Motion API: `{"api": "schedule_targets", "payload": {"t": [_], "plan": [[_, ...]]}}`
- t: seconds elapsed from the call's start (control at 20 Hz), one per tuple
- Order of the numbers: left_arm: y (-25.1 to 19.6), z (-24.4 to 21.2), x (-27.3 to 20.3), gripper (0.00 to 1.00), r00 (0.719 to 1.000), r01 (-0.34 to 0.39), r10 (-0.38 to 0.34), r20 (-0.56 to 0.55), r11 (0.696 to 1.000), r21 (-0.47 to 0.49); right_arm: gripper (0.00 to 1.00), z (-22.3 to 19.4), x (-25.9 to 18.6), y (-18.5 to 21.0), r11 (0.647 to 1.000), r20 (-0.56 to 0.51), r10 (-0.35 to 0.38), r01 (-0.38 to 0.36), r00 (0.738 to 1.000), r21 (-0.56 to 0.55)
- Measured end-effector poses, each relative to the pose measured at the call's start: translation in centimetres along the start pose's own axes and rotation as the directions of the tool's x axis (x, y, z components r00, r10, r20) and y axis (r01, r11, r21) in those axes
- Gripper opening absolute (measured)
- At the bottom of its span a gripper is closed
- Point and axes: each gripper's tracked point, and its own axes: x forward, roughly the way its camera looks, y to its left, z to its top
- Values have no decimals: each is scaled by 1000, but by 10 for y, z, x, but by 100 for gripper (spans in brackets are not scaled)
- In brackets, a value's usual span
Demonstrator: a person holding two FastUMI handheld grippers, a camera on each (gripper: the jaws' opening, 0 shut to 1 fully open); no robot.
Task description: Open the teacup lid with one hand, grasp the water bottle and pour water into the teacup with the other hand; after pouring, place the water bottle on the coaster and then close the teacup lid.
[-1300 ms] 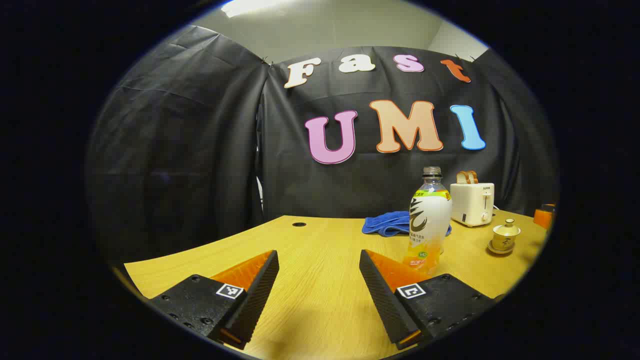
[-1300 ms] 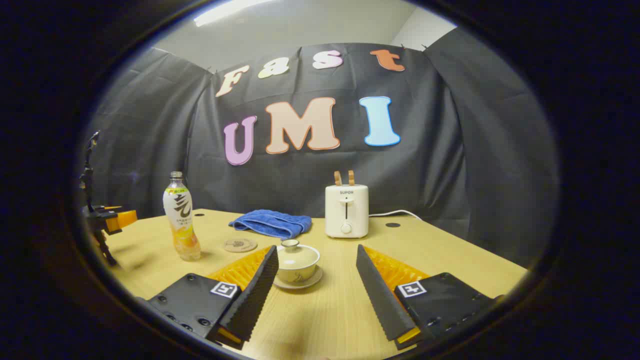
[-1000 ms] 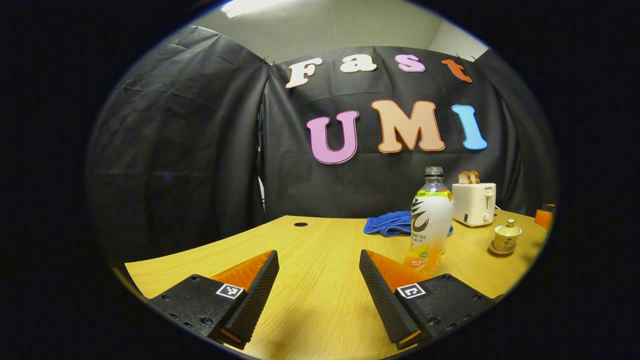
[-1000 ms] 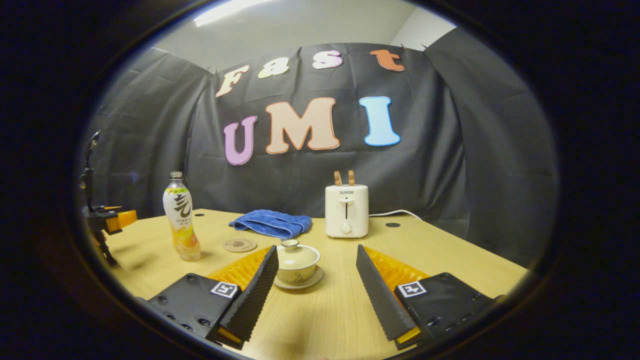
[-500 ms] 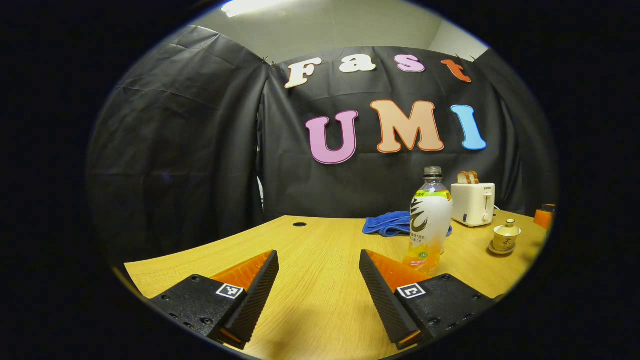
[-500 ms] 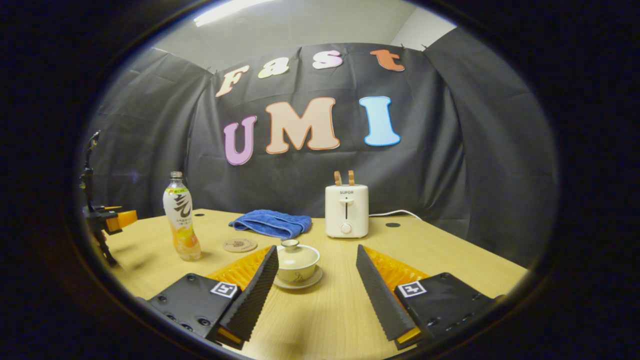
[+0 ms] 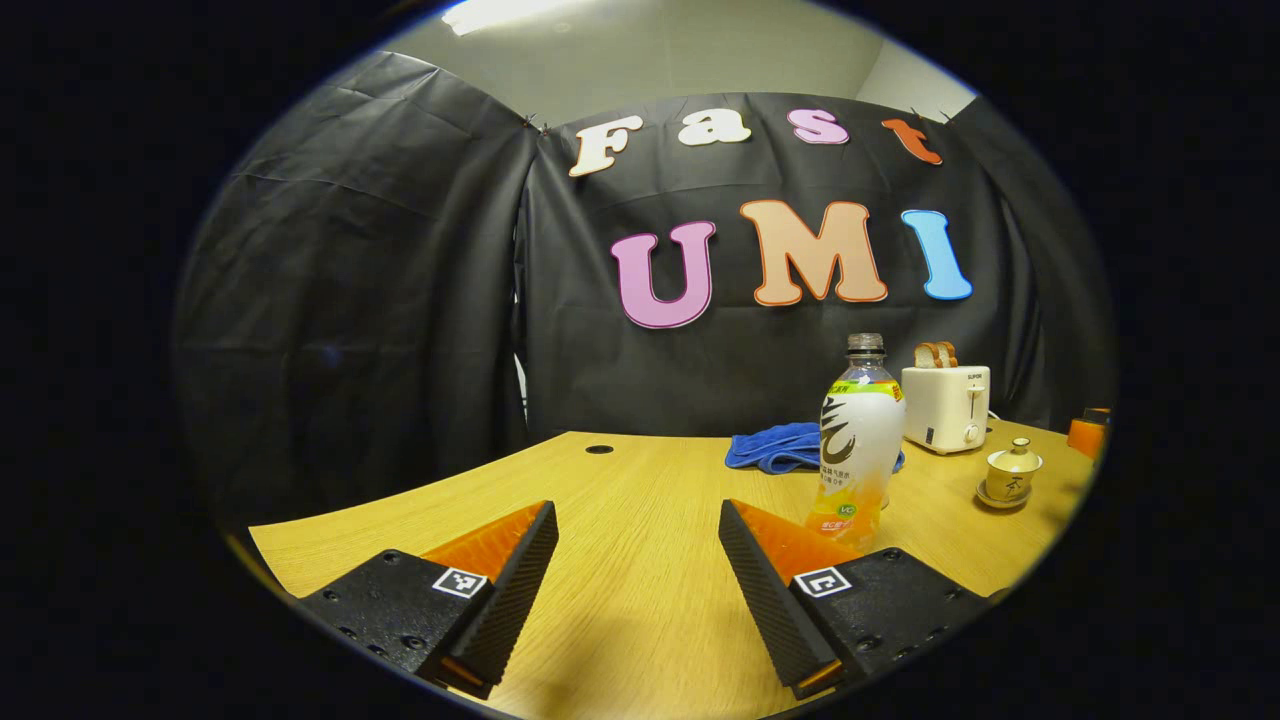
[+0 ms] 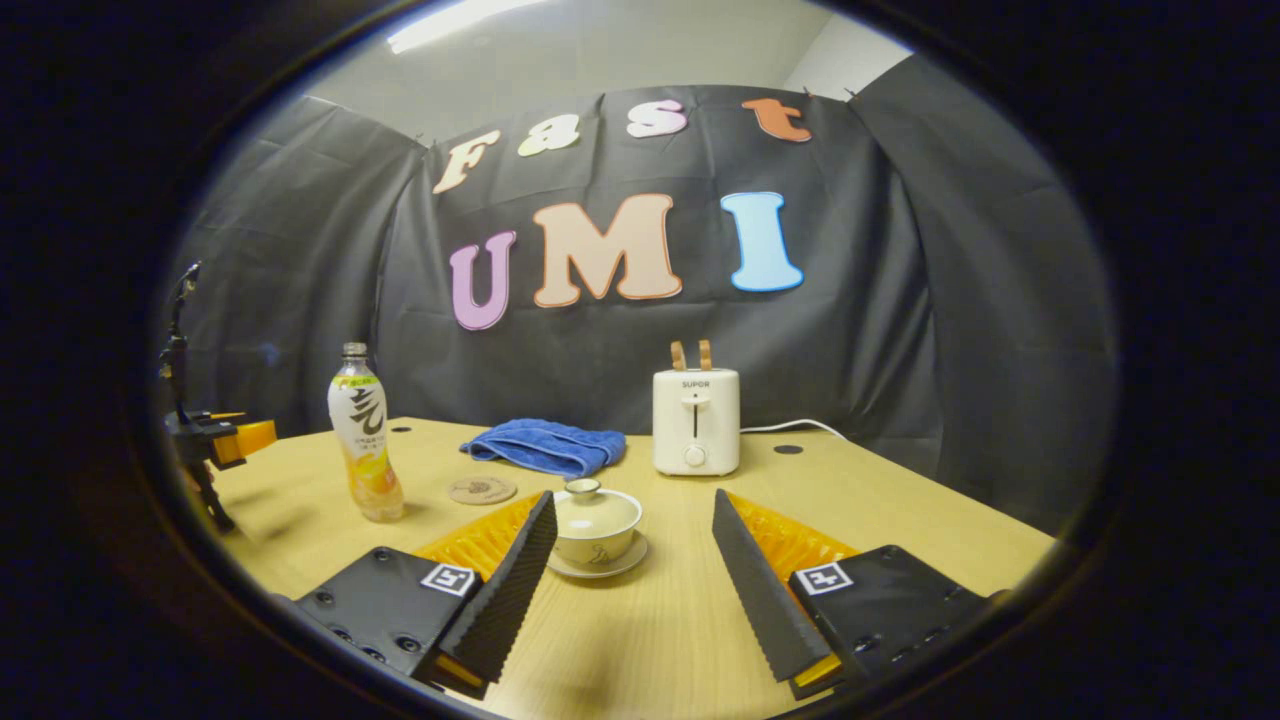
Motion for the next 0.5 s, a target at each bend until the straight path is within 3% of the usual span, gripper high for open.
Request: {"api": "schedule_targets", "payload": {"t": [0.5], "plan": [[0,1,0,95,1000,1,-1,-1,1000,0,99,-3,27,29,993,-12,115,-115,993,3]]}}
